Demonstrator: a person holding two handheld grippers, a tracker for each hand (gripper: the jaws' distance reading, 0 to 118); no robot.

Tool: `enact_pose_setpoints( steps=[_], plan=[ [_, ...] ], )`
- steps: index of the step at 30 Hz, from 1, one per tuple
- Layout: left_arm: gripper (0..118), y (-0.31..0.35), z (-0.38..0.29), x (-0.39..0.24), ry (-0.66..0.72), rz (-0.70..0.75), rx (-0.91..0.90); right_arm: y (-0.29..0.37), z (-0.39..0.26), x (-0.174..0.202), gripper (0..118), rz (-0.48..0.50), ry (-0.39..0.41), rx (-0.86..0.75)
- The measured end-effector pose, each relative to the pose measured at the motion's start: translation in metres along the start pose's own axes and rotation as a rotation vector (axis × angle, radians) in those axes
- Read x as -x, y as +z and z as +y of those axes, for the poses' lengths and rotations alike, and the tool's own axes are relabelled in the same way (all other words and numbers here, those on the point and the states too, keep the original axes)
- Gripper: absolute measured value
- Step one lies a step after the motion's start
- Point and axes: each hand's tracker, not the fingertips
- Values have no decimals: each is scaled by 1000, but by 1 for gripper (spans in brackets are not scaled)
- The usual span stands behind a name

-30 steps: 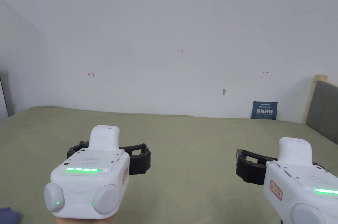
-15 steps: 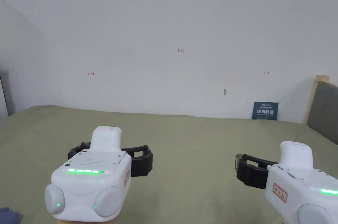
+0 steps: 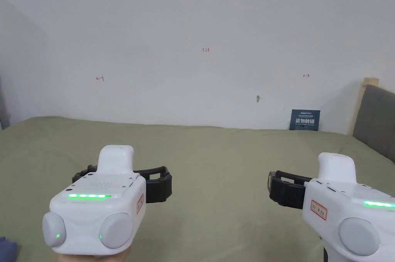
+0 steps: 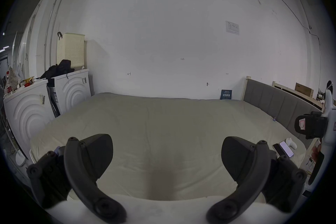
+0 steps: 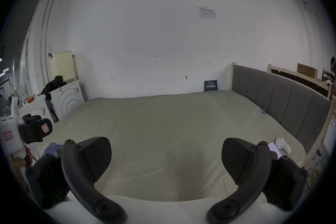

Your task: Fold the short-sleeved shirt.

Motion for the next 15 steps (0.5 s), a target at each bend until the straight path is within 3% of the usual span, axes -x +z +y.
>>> enact_pose_setpoints(
  steps=[3, 5, 7, 11, 15],
  plan=[
    [118, -1, 0, 1, -3, 5, -1, -2, -1, 4, 118, -24, 19, 9],
    [118, -3, -1, 2, -4, 6, 1, -6, -3, 9, 118, -117, 61, 51],
    [118, -3, -2, 3, -1, 9, 5, -7, -9, 14, 118, -110, 113, 48],
    [118, -4, -5, 3, 2, 6, 11, -2, -18, 15, 118, 29, 56, 19],
    [118, -5, -9, 2, 5, 4, 22, 2, -22, 26, 118, -2, 110, -4]
  ],
)
